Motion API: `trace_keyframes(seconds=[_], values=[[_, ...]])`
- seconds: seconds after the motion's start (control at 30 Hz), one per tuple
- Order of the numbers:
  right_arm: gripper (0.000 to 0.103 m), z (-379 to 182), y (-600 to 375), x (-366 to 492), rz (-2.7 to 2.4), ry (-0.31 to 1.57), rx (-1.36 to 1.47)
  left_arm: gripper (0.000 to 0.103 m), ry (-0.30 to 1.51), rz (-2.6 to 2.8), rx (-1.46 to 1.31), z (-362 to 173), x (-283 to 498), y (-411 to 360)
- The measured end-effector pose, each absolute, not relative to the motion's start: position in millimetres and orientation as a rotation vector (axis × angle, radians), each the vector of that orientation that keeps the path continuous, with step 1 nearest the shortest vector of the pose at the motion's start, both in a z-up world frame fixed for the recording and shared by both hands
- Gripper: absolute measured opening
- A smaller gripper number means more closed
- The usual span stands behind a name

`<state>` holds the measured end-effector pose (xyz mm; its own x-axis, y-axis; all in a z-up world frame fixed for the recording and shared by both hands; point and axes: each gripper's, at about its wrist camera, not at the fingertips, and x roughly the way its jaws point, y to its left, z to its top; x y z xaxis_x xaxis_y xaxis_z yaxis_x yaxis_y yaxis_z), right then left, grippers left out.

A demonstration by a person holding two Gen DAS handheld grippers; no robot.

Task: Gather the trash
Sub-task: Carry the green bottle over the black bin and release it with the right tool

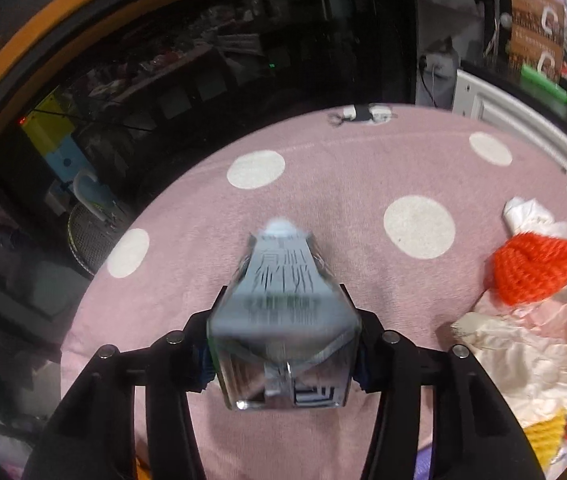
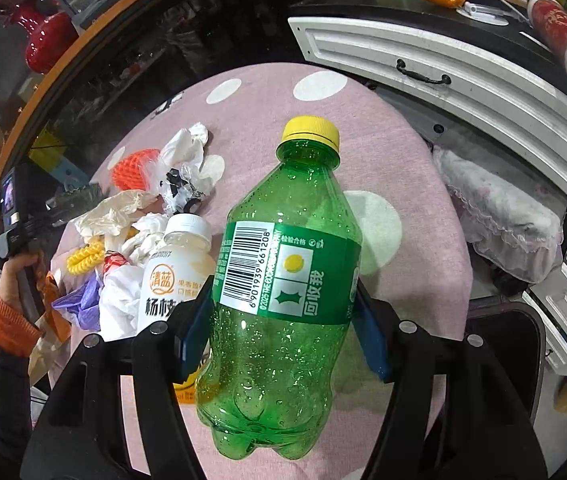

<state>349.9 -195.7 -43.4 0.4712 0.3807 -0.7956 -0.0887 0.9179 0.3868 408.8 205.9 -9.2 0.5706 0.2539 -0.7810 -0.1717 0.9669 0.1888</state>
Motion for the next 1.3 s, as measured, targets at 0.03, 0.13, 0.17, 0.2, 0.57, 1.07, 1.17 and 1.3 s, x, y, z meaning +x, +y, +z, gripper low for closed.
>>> trace_keyframes(seconds=[0.03,0.13,0.17,0.2,0.57,1.07,1.17,1.3], values=[[0.063,-42.0,-198.1,346.1,0.294,1.037,0.316,0.050,0.918,0.256,0.086,-5.1,404.8,206.9],[0.063,-39.2,-205.0,334.8,0.296,1.024,0.331,0.050,0.870,0.272,0.080,5.7,389.7,207.3],[0.063,-37.5,-208.0,329.9,0.295,1.016,0.331,0.050,0.851,0.276,0.069,9.7,382.6,207.6],[0.063,-33.4,-213.1,319.9,0.290,0.994,0.324,0.050,0.841,0.275,0.055,12.8,376.9,207.9],[0.063,-23.3,-260.3,254.0,0.258,0.899,0.315,0.050,0.681,0.142,0.004,48.2,292.4,168.7],[0.064,-72.7,-341.2,190.8,0.133,0.963,0.349,0.050,0.547,-0.167,0.027,57.6,184.6,60.8],[0.064,-93.6,-348.8,188.8,0.115,1.010,0.336,0.050,0.555,-0.248,0.040,48.3,168.8,29.5],[0.064,-127.1,-349.3,197.2,0.086,1.088,0.286,0.050,0.581,-0.354,0.051,31.5,156.2,-11.8]])
